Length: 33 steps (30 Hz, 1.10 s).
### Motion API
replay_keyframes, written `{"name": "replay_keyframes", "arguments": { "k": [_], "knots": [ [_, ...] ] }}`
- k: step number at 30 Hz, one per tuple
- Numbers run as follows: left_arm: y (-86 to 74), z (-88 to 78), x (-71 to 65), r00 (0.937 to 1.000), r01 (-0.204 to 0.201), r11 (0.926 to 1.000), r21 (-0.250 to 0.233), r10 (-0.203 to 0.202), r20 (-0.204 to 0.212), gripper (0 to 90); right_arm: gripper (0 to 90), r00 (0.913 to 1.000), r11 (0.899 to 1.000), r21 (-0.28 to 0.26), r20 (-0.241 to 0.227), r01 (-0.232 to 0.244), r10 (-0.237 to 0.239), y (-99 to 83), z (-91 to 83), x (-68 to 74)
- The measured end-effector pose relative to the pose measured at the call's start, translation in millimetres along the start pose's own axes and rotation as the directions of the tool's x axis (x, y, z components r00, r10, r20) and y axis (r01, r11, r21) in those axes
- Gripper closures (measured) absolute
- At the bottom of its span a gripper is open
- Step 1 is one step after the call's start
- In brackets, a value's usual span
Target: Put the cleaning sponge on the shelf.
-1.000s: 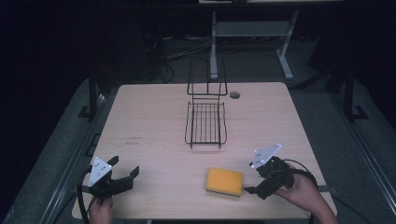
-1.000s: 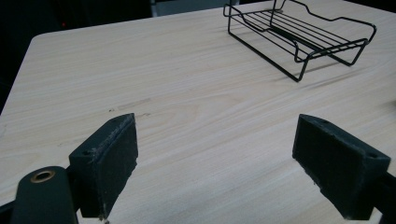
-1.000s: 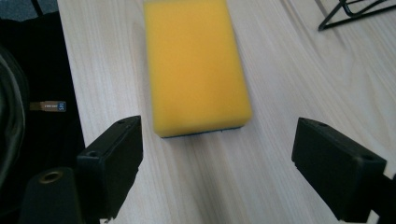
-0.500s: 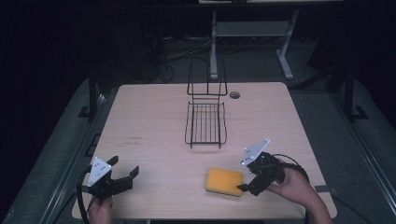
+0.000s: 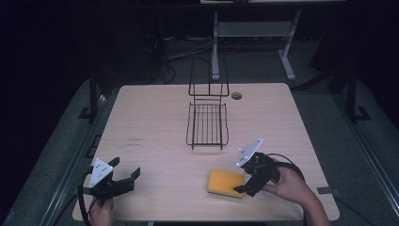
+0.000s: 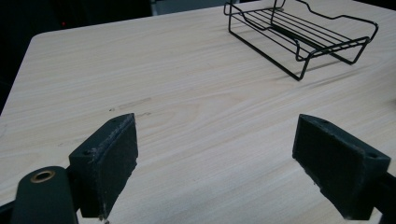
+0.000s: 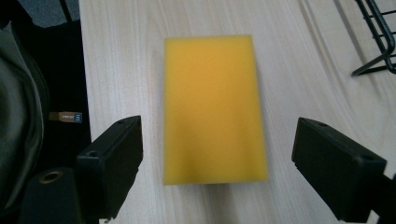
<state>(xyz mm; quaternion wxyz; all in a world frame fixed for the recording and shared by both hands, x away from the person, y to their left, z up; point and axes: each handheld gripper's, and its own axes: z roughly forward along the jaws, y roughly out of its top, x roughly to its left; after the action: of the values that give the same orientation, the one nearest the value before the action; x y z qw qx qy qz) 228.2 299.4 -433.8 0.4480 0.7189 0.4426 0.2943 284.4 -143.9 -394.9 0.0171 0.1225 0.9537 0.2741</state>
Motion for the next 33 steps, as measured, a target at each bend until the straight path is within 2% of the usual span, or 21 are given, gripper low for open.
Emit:
{"name": "replay_keyframes", "arguments": {
  "k": [19,33],
  "knots": [
    [0.0,-1.0,1.1,1.0000,0.002,1.0000,0.002,-0.002,0.000,13.4,15.7,0.9980,0.998,0.053,-0.051,0.040,-0.038,20.3,19.6,-1.9],
    [0.1,-0.5,0.3,1.0000,0.000,1.0000,0.003,0.000,0.002,13.4,15.7,0.9979,0.997,0.081,-0.063,0.015,-0.010,18.8,33.4,-4.0]
  ]
}}
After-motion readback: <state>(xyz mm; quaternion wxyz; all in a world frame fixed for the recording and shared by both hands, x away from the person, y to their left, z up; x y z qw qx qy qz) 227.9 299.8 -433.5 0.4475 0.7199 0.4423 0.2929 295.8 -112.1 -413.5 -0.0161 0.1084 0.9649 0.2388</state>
